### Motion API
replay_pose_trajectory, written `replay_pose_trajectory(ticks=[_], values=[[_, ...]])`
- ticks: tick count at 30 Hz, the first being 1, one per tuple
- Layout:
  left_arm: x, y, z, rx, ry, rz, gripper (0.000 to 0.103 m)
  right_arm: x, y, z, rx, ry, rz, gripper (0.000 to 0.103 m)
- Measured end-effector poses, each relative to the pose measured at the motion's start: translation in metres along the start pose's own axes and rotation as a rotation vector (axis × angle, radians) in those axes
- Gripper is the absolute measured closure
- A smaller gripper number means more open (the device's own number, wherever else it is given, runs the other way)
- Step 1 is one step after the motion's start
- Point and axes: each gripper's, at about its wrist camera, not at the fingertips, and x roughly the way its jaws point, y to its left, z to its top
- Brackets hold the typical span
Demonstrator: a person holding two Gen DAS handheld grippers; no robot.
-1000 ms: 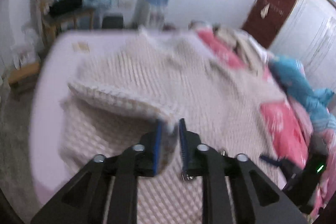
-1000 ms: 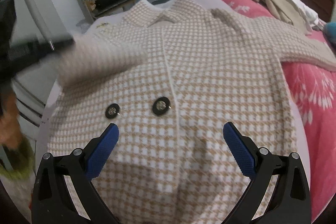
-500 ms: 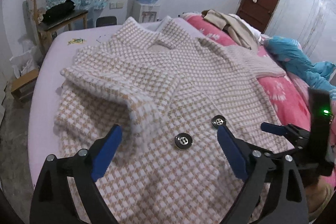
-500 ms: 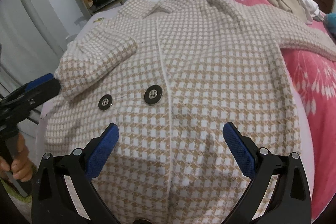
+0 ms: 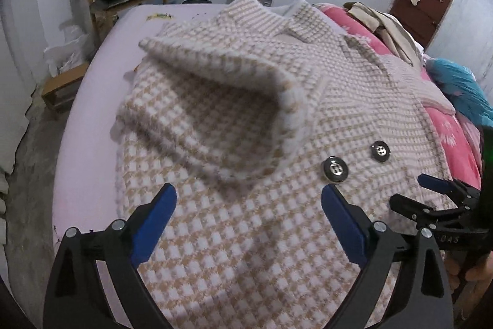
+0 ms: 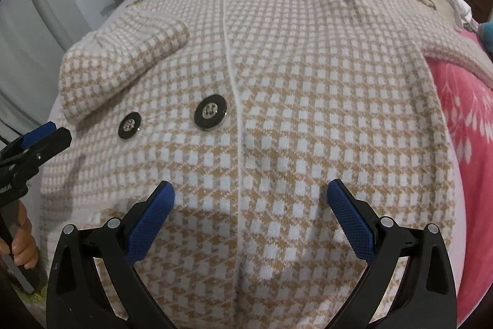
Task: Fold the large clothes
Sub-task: 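Fold the held sleeve across the coat front and open the left tool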
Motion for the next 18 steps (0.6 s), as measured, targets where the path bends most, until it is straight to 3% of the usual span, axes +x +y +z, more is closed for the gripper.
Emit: replay_pose_trajectory(ticks=[5, 18], values=[[0.018, 0.007, -0.005, -0.03, 0.049, 0.0, 0.01, 0.008, 0.003, -0.002, -0.01, 0.005, -0.008, 0.008], [0.017, 0.01, -0.009, -0.033, 0.001, -0.039, 0.006, 0.011, 0.001, -0.006, -0.05, 0.003, 0.009, 0.007]])
